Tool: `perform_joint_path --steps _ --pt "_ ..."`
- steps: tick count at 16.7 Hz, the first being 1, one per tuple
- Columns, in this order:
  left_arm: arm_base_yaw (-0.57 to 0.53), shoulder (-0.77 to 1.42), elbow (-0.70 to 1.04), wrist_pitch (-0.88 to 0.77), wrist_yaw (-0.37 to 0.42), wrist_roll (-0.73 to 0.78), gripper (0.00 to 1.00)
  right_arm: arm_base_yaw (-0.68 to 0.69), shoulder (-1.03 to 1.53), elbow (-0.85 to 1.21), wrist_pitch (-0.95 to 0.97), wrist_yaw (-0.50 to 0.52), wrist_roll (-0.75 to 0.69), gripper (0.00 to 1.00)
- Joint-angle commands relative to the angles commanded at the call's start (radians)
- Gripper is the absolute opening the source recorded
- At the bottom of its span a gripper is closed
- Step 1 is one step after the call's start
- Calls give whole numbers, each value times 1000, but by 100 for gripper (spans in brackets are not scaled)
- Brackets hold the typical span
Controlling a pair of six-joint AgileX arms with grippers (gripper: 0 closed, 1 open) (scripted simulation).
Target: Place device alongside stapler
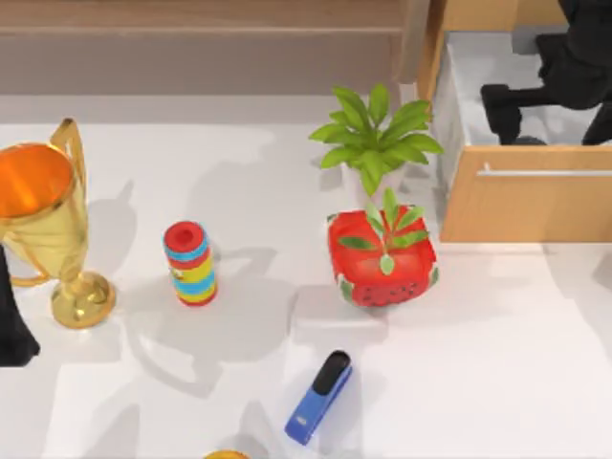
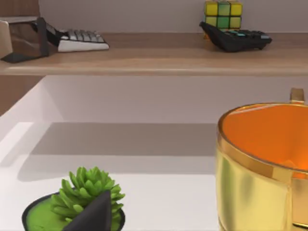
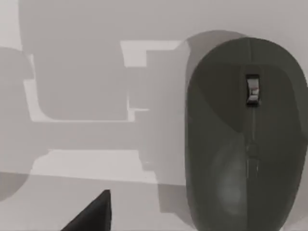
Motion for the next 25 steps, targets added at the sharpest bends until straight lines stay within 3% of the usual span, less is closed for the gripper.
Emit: perform_joint_path --steps 9,20,25 --pt "0 0 0 0 0 0 100 1 16 18 -13 1 -5 100" --pt "0 0 0 0 0 0 100 31 -208 99 -316 1 25 100" --pt "0 0 0 0 0 0 100 17 -180 71 -254 0 12 100"
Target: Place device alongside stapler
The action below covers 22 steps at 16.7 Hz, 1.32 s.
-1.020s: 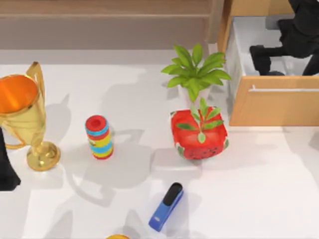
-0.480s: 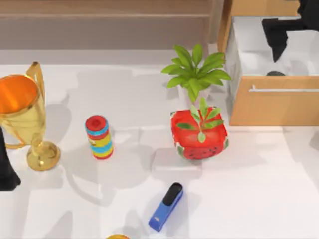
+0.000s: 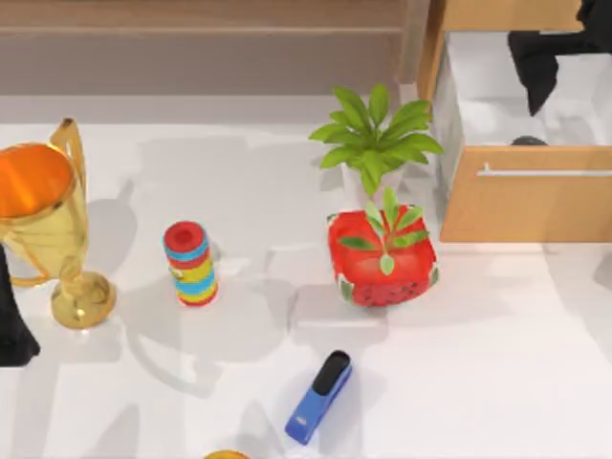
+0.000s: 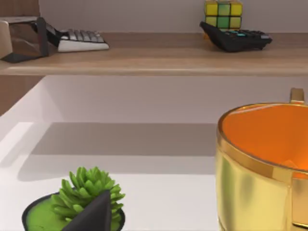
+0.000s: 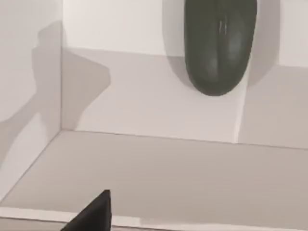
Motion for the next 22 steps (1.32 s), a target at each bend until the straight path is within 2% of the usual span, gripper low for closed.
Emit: perform_joint_path --steps 9,15,22 --pt "0 0 0 0 0 0 100 -14 214 -111 320 3 -17 100" --pt "0 0 0 0 0 0 100 -18 235 -113 343 1 -19 100" --pt "0 0 0 0 0 0 100 -18 235 -113 343 1 -19 47"
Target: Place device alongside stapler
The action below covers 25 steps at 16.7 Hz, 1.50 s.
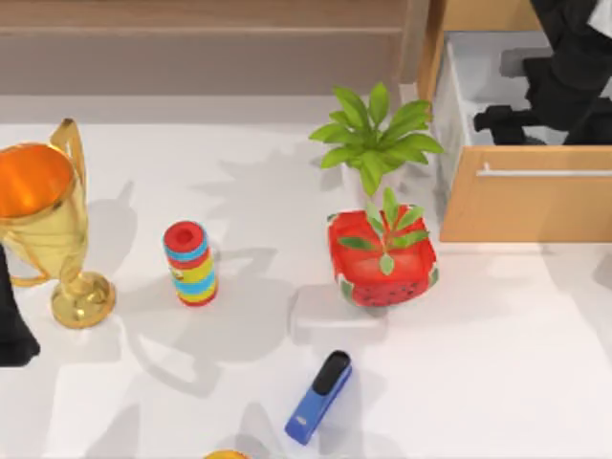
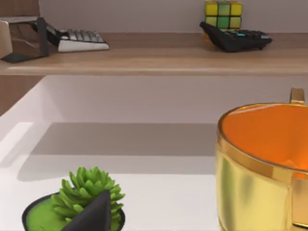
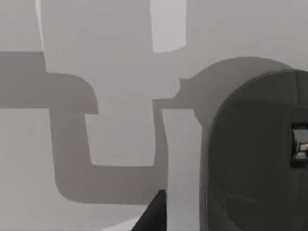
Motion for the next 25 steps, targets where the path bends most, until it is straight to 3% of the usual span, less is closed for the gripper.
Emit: perform_joint_path --steps 6,7,17,25 --pt "0 0 0 0 0 0 100 0 0 0 0 0 0 2" --pt "0 0 0 0 0 0 100 0 0 0 0 0 0 0" --pt "0 0 0 0 0 0 100 4 -10 4 -4 1 2 0" --pt "0 0 0 0 0 0 100 40 -271 -82 -7 34 81 0"
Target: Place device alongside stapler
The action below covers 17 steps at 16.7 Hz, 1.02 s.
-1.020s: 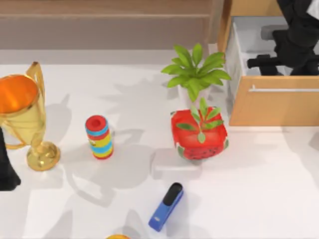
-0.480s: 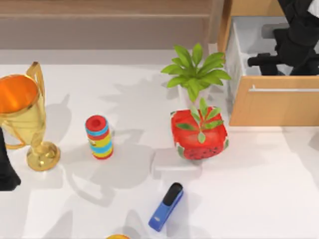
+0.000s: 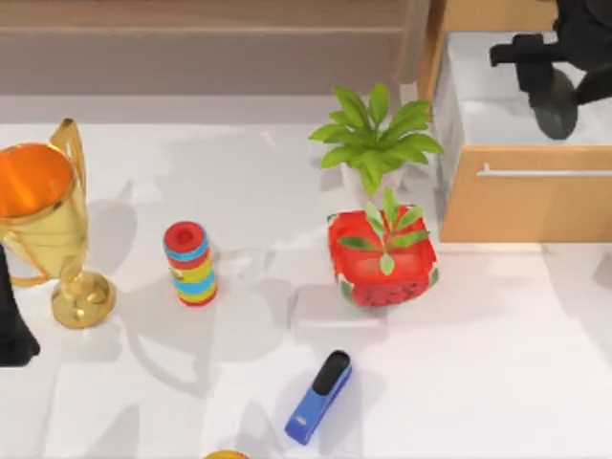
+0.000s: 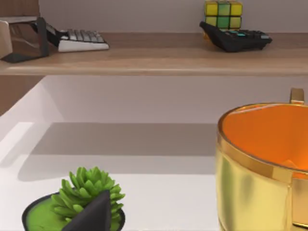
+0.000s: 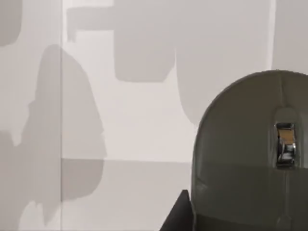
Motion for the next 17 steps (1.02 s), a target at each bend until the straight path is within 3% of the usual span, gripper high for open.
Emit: perform_joint_path --steps 7,17 --pt "0 0 0 0 0 0 100 212 -278 -187 88 -9 185 0" --pt "0 0 0 0 0 0 100 585 -471 -629 203 -27 500 0"
